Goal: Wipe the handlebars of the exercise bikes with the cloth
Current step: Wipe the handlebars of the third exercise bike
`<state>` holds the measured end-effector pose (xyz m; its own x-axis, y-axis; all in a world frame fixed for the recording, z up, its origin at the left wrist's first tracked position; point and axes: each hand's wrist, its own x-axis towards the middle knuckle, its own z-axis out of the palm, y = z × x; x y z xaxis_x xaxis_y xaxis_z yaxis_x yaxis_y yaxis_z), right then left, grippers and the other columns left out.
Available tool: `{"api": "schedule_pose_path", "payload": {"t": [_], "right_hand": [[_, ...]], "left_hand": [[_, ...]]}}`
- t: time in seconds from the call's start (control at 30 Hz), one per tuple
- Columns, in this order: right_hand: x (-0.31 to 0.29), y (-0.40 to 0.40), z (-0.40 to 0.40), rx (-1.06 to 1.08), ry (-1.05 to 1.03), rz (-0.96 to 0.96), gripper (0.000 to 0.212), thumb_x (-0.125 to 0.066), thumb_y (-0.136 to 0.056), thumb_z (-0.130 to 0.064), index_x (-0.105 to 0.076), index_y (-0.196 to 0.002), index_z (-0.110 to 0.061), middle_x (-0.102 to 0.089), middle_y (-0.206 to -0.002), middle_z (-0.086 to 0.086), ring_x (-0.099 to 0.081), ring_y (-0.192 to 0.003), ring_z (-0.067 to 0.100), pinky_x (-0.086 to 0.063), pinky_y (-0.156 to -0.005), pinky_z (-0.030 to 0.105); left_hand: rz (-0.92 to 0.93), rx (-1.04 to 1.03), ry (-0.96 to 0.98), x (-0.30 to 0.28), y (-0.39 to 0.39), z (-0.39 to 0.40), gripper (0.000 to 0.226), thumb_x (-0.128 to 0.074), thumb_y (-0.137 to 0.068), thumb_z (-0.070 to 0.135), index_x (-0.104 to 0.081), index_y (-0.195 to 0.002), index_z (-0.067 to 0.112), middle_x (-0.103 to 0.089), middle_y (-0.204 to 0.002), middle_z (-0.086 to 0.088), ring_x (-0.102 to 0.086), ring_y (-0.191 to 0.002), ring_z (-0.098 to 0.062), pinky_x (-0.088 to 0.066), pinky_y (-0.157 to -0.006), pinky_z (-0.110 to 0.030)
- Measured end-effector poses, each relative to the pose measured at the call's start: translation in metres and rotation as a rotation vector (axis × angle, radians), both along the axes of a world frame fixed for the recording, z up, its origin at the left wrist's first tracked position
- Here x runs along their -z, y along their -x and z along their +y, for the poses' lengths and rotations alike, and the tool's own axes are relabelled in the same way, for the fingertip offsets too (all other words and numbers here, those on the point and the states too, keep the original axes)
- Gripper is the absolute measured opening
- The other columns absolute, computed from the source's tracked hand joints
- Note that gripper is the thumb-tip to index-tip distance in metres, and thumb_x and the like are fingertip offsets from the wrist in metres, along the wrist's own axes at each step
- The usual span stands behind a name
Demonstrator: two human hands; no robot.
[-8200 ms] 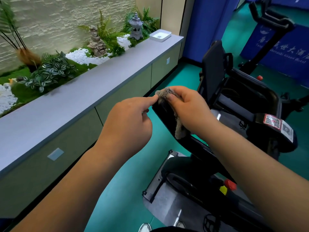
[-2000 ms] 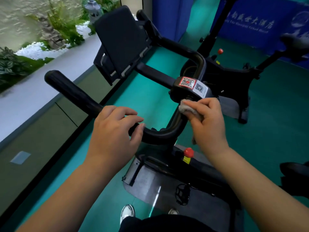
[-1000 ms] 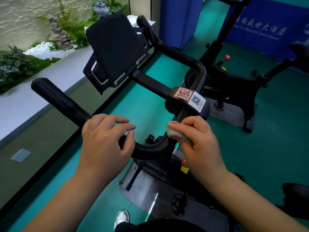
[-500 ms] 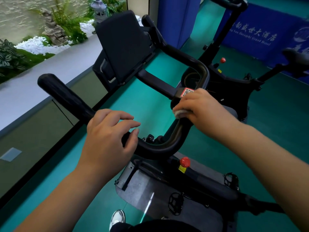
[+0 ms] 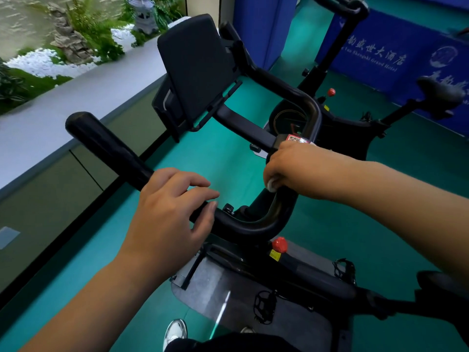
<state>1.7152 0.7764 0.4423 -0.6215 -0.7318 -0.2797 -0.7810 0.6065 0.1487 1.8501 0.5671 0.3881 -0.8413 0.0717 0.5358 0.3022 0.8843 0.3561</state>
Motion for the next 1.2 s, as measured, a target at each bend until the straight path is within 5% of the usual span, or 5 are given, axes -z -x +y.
{"api": "schedule_pose_path", "payload": {"t": [0.37,0.53,0.77,0.87,1.2], "right_hand": [[-0.005,0.004,-0.016,0.106,-0.105,-0.215,0.014,-0.063,-0.085,-0.019,-0.068,-0.09,-0.031,-0.059,-0.078,-0.014,-0.06,-0.081,0.009,-0.04,-0.059,0.017],[-0.014,-0.006,-0.032,0.134,-0.168,-0.411,0.018,-0.067,-0.088,-0.025,-0.068,-0.105,-0.028,-0.068,-0.099,-0.011,-0.061,-0.092,0.011,-0.048,-0.086,0.028],[-0.019,-0.011,-0.032,0.223,-0.107,-0.498,0.016,-0.067,-0.089,-0.026,-0.068,-0.105,-0.027,-0.063,-0.085,-0.015,-0.06,-0.069,-0.001,-0.043,-0.063,0.008],[-0.021,-0.019,-0.034,0.222,-0.057,-0.593,0.018,-0.069,-0.086,-0.03,-0.069,-0.103,-0.033,-0.069,-0.098,-0.014,-0.063,-0.09,0.006,-0.05,-0.086,0.026],[-0.015,-0.026,-0.039,0.192,-0.163,-0.44,0.021,-0.063,-0.09,-0.031,-0.067,-0.11,-0.027,-0.068,-0.103,-0.007,-0.062,-0.096,0.015,-0.049,-0.088,0.032]], "left_hand": [[0.016,0.071,-0.006,0.002,0.001,-0.008,0.02,-0.057,-0.087,0.025,-0.074,-0.091,0.017,-0.066,-0.098,0.002,-0.052,-0.094,-0.022,-0.041,-0.088,-0.033],[0.021,0.111,0.004,0.002,0.001,-0.013,0.016,-0.061,-0.086,0.022,-0.074,-0.091,0.016,-0.065,-0.098,0.002,-0.052,-0.094,-0.022,-0.04,-0.089,-0.031],[0.039,0.156,-0.001,0.002,-0.001,-0.019,0.013,-0.063,-0.086,0.017,-0.074,-0.092,0.015,-0.065,-0.097,0.0,-0.053,-0.094,-0.024,-0.04,-0.091,-0.029],[0.036,0.177,0.01,0.001,-0.001,-0.021,0.014,-0.063,-0.087,0.018,-0.074,-0.094,0.014,-0.065,-0.097,0.0,-0.054,-0.095,-0.023,-0.039,-0.092,-0.027],[0.052,0.193,0.001,0.001,-0.002,-0.023,0.014,-0.062,-0.086,0.015,-0.074,-0.094,0.013,-0.066,-0.096,-0.001,-0.055,-0.094,-0.025,-0.042,-0.09,-0.03]]}}
